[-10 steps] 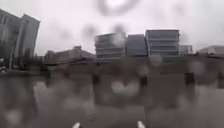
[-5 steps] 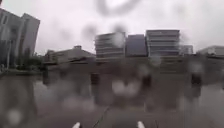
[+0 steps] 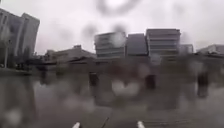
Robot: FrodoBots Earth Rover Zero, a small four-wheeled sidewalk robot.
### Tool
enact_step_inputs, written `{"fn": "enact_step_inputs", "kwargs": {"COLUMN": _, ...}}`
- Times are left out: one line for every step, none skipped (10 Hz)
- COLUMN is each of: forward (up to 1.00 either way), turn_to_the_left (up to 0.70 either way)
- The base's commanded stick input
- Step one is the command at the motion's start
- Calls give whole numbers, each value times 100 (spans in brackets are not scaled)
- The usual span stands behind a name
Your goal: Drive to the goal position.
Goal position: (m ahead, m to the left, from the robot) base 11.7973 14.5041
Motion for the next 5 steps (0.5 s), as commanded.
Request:
{"fn": "enact_step_inputs", "kwargs": {"forward": 70, "turn_to_the_left": 0}}
{"fn": "enact_step_inputs", "kwargs": {"forward": 70, "turn_to_the_left": 0}}
{"fn": "enact_step_inputs", "kwargs": {"forward": 70, "turn_to_the_left": 0}}
{"fn": "enact_step_inputs", "kwargs": {"forward": 70, "turn_to_the_left": 0}}
{"fn": "enact_step_inputs", "kwargs": {"forward": 70, "turn_to_the_left": 0}}
